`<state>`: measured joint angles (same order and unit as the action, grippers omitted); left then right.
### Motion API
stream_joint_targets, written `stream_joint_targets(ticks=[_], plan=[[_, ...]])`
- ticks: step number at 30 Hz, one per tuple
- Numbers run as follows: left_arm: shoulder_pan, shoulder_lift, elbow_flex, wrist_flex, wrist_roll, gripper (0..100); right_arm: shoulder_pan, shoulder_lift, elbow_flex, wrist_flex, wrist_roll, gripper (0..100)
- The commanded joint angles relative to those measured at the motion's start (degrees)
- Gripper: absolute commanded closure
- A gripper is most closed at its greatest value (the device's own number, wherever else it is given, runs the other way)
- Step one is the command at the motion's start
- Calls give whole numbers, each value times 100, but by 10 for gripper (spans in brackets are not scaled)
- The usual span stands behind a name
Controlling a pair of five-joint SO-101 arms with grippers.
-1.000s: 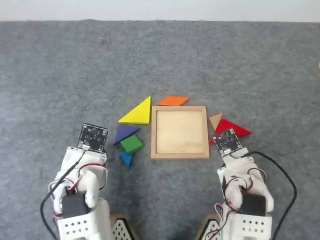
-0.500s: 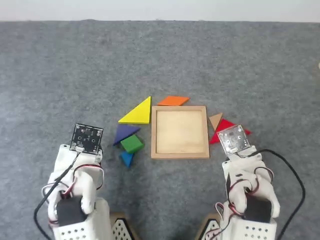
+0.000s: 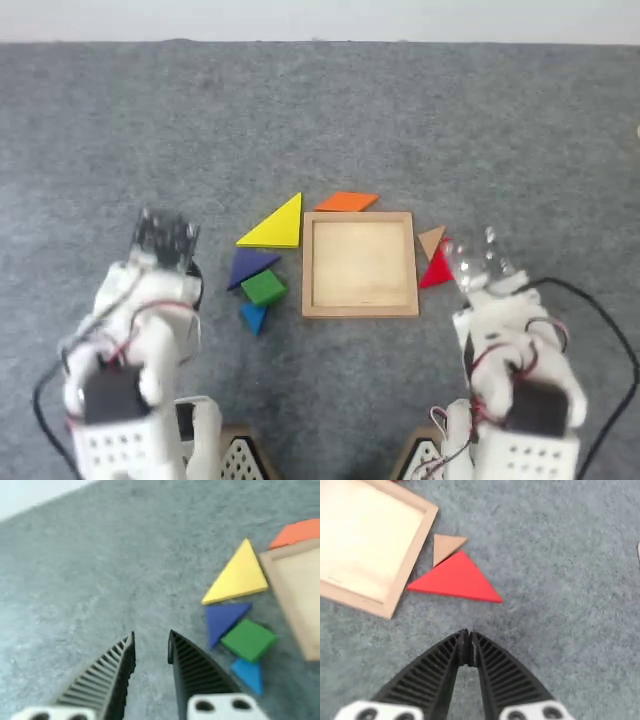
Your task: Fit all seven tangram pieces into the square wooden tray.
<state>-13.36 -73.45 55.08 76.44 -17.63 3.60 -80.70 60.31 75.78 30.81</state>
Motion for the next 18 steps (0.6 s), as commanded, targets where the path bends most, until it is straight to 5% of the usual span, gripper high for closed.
stream_joint_targets(ticks=[1,12,18], plan=[[123,1723,-1604,519,141,887,31,1560,-1319,242,-193,991],[9,5319,-4084,1556,352,887,66,4857,-4149,945,-484,990],[26,6602,-4980,1284,501,866,66,6246,-6488,1596,-686,990]])
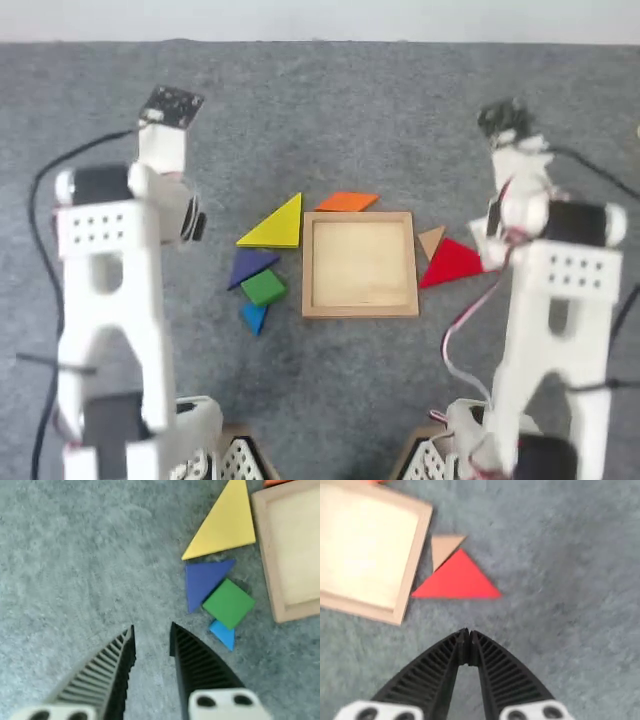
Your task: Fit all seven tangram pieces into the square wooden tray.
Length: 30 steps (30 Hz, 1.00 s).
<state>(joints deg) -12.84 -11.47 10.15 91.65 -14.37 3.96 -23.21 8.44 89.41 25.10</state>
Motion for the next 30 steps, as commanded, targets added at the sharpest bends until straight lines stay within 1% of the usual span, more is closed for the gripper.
stream_joint_targets(ticks=[1,5,9,11,14,16,18,20,23,25,27,28,30], plan=[[-18,580,-514,-440,352,866,31,760,-1618,286,-193,990],[193,1125,-286,-1327,1090,869,40,1736,-2382,295,-246,990],[431,1257,435,-2189,2048,869,40,2554,-2637,31,-264,990],[308,1125,919,-2593,2154,869,57,2826,-2655,-127,-255,990],[132,818,1666,-3393,2110,869,101,3152,-2655,-347,-246,990],[97,545,2044,-3710,2101,869,92,3257,-2664,-356,-237,990],[149,281,2299,-3763,2101,867,4,3310,-2629,-277,-62,989],[220,88,2448,-3754,2057,866,-277,3345,-2541,48,466,985],[229,26,2457,-3631,2066,852,-655,3292,-2180,242,897,920],[220,97,2352,-3543,2048,819,-787,3336,-1996,171,862,861],[220,202,2211,-3499,1996,799,-840,3389,-1662,-22,659,815],[220,246,2114,-3464,1908,797,-848,3389,-1415,-189,448,799],[220,352,1833,-3411,1714,796,-804,3319,-870,-620,-273,795]])
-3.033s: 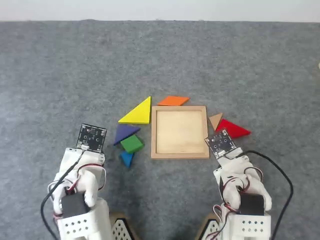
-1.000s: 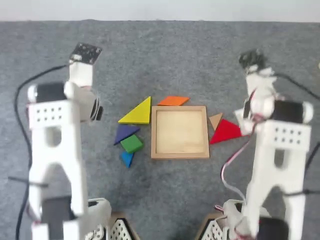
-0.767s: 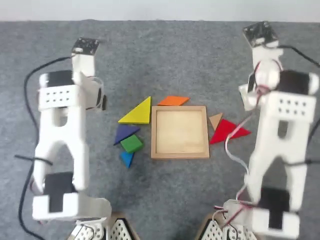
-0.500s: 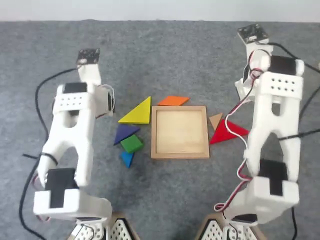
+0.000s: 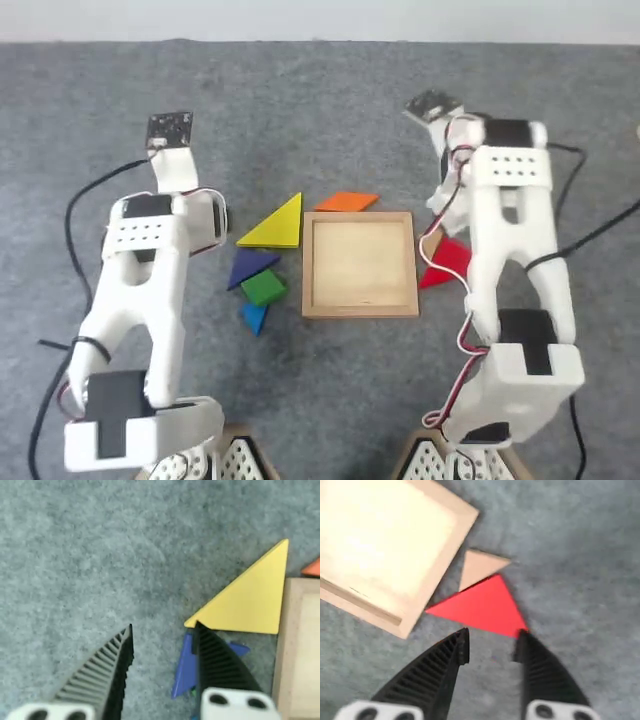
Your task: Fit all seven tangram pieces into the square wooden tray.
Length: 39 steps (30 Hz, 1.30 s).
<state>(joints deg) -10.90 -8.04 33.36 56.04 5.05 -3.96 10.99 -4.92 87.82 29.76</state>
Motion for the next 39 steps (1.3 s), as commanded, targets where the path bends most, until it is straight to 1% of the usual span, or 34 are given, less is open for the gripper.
stream_joint_targets(ticks=[1,3,6,8,11,15,18,21,26,31,39], plan=[[62,79,-681,229,-343,795,57,-189,809,-716,-1081,801],[193,325,-1182,492,-554,795,163,-523,1565,-1270,-1547,824],[431,949,-2079,1125,-1081,794,224,-1446,2857,-2053,-1644,861],[580,1451,-2677,1547,-1398,793,224,-2176,3719,-2571,-1653,867],[747,2145,-3477,1969,-1820,793,224,-3046,4686,-3011,-1626,840],[862,2980,-4347,2251,-1943,792,312,-3749,5486,-3178,-1512,790],[1099,3534,-4796,2479,-2145,783,382,-3960,5855,-3512,-1521,775],[1345,3956,-5130,2690,-2295,736,435,-3969,6022,-3741,-1521,777],[1354,4308,-5367,2822,-2673,683,426,-3969,6171,-3776,-1503,777],[1354,4484,-5367,2831,-2699,682,409,-3969,6171,-3776,-1512,777],[1380,5231,-5455,2646,-2708,682,418,-3969,6171,-3837,-1521,778]])
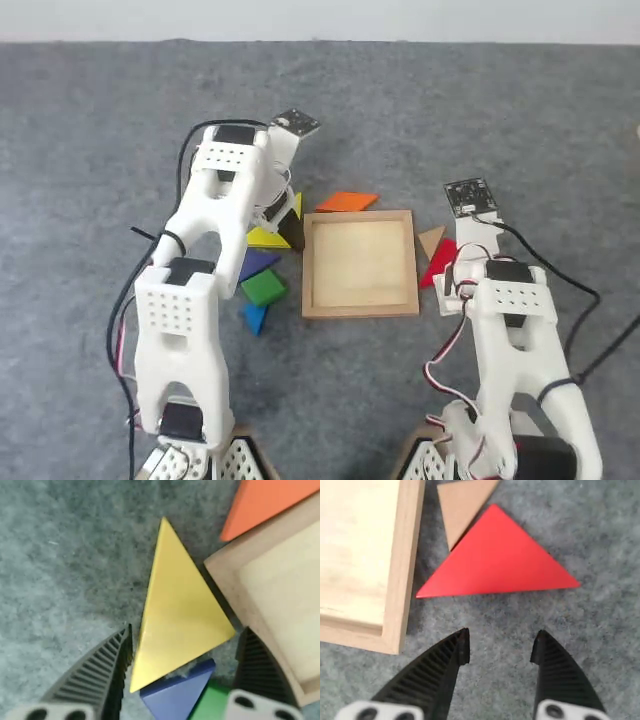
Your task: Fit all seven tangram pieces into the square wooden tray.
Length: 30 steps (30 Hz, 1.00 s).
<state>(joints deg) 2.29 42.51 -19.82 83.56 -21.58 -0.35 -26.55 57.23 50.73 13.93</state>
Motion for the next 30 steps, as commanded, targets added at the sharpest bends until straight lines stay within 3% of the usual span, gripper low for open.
stream_joint_targets(ticks=[1,19,30], plan=[[62,167,-154,-105,-44,682,66,-215,-44,-145,62,778],[149,220,-171,185,-44,737,48,-215,-44,-119,79,778],[-527,299,-215,193,-290,764,40,-215,-44,-119,88,777]])
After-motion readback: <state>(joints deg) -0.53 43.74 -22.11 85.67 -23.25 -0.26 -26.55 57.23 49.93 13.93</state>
